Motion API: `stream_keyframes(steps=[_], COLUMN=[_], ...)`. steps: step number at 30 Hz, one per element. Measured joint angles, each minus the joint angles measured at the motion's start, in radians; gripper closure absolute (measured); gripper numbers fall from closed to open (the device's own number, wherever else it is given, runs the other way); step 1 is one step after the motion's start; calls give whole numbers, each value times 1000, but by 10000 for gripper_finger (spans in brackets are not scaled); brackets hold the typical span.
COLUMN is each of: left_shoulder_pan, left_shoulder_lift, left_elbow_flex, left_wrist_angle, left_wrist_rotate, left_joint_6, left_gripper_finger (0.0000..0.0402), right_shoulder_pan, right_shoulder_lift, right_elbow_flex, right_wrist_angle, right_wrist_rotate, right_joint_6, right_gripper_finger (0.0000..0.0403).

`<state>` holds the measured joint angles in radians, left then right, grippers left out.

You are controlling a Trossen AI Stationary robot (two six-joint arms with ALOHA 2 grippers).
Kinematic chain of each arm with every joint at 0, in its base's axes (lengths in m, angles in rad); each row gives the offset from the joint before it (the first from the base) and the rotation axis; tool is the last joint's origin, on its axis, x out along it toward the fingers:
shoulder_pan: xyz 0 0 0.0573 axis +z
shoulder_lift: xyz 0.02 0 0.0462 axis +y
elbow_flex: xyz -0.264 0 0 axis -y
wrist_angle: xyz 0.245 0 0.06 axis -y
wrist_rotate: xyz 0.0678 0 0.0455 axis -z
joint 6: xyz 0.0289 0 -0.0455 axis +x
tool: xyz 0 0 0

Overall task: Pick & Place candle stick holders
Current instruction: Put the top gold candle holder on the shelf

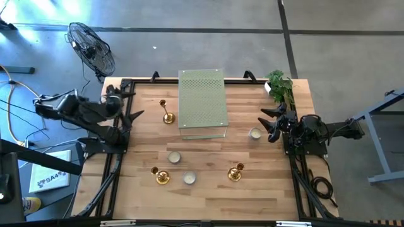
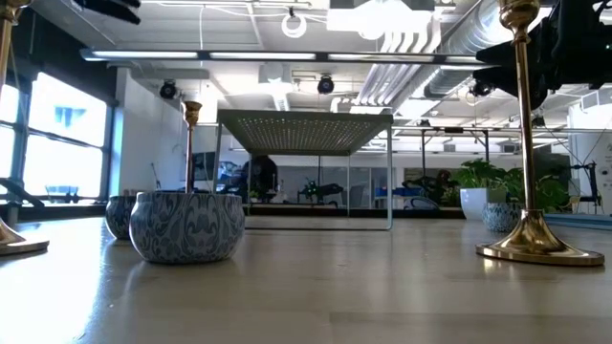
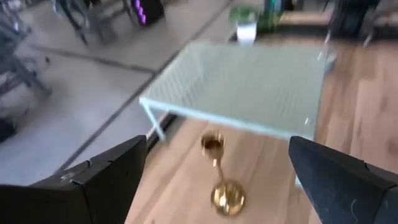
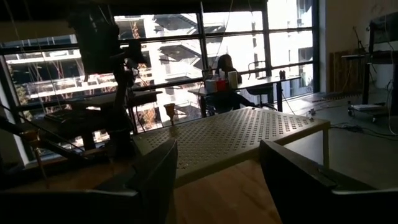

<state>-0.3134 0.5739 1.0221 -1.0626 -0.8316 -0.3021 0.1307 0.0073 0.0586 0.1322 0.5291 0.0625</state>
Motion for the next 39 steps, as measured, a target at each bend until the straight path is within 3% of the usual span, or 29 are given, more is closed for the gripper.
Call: stream_keyframes(steps=[4, 8, 13, 20, 27, 39], left_shoulder_pan=[0, 0, 27, 168, 310, 483], left_shoulder_lift=[-2, 1, 1, 0, 0, -2], left_elbow_flex=[-66, -201, -358, -510, -637, -642], left_wrist_angle=[-57, 70, 186, 408, 659, 756], left_wrist_rotate=[45, 14, -158, -206, -22, 316], left_joint_6=[-87, -102, -138, -118, 2, 211], left_gripper_finger=[16, 16, 16, 16, 16, 16], right_shoulder_pan=[0, 0, 0, 0, 0, 0], right_shoulder_lift=[0, 0, 0, 0, 0, 0], right_elbow_flex=[0, 0, 0, 0, 0, 0], right_wrist_angle=[0, 0, 0, 0, 0, 0], right_wrist_rotate=[5, 54, 33, -10, -35, -104], right_joint_6=[1, 6, 36, 70, 70, 63], right_gripper_finger=[180, 178, 178, 175, 174, 178])
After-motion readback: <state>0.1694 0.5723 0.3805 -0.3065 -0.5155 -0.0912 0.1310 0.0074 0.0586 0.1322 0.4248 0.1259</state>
